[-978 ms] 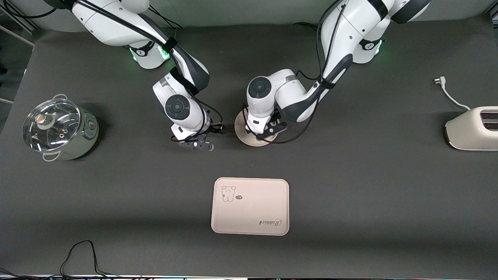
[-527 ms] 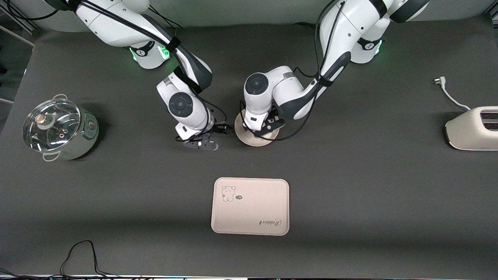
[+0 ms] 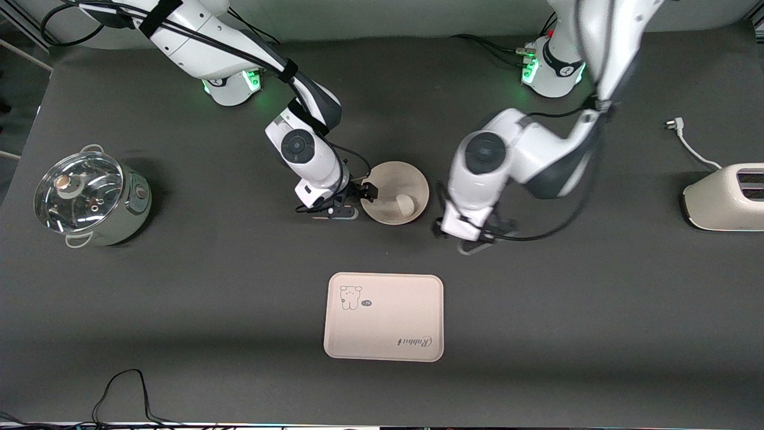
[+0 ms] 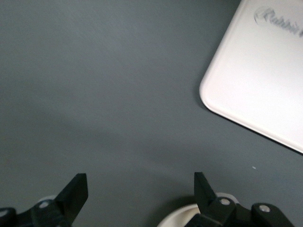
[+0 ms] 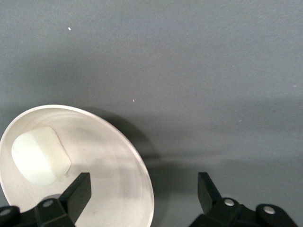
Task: Place bun in plate and plate on tray
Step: 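Open the left gripper to release the bun and lift away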
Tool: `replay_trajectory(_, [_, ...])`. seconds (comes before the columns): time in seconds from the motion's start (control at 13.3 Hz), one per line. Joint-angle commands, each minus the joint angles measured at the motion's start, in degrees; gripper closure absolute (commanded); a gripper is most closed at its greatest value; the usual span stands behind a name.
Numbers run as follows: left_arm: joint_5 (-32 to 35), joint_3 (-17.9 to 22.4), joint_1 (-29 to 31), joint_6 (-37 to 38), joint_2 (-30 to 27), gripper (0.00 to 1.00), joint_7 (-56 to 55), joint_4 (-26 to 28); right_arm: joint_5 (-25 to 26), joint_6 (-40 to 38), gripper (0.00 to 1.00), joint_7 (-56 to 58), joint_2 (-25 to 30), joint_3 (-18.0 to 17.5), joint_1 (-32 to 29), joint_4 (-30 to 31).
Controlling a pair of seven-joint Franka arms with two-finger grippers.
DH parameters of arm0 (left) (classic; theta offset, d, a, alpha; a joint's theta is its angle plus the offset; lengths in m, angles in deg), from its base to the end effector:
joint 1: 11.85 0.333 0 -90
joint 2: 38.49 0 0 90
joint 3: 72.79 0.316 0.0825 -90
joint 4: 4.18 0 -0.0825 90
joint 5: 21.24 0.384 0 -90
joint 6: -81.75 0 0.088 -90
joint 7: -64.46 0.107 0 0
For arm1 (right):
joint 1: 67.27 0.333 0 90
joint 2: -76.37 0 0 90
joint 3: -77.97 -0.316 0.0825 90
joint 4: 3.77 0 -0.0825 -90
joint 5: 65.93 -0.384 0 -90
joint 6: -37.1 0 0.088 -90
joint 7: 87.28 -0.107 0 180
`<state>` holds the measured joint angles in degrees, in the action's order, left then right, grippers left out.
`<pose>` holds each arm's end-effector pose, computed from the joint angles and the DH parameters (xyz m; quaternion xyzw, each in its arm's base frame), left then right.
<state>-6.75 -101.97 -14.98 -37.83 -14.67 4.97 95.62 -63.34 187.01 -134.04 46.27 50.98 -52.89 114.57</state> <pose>0.5701 -0.3105 0.3612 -0.9817 -0.1902 -0.0038 0.0108 0.4522 0.3936 0.2088 -0.9922 0.0598 0.0404 0.1020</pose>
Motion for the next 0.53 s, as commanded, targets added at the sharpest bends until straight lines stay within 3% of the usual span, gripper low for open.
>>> replay_trajectory(0.0, [-5.43,2.01,6.71,5.05,-6.41,0.00,15.41,1.54,0.93,2.93,0.04,-0.52,-1.01,0.28,1.09,0.22])
replay_trajectory(0.15, [-6.67,9.54,6.12,6.80,-9.13,0.00,24.11,0.92,0.93,2.93,0.09,-0.69,-1.02,0.36,2.05,0.22])
replay_trajectory(0.45, [-6.67,16.16,4.80,6.91,-9.06,0.00,30.03,1.01,1.10,5.29,0.16,-0.52,-1.98,0.36,2.23,1.36])
